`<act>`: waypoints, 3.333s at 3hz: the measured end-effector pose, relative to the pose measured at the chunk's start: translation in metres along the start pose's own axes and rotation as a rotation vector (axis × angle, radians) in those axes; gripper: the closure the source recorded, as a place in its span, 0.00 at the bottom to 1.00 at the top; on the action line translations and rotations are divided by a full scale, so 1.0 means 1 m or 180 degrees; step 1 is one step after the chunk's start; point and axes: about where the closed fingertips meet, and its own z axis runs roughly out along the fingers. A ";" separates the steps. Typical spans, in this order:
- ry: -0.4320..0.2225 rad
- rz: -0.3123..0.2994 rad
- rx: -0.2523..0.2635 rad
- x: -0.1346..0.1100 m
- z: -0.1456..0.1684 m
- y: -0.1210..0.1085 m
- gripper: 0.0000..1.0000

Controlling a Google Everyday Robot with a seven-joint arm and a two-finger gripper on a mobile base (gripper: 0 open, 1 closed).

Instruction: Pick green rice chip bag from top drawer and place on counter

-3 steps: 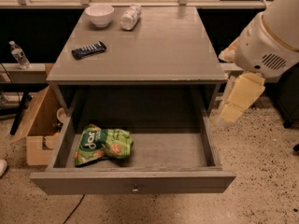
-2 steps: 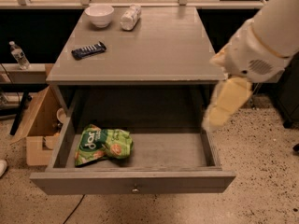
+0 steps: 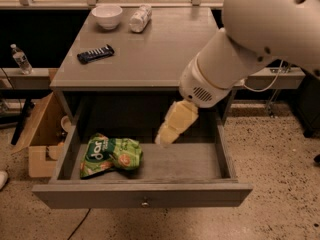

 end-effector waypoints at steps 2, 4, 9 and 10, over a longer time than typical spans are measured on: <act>-0.0212 0.0247 0.0062 -0.040 0.037 -0.004 0.00; 0.0039 0.0307 0.0031 -0.020 0.114 -0.002 0.00; 0.0564 0.0077 -0.0124 -0.019 0.302 -0.013 0.50; 0.0472 0.0238 -0.0087 0.002 0.283 -0.021 0.74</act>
Offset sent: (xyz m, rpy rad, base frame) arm 0.0160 0.0416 -0.0140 0.0536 0.0032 -0.0464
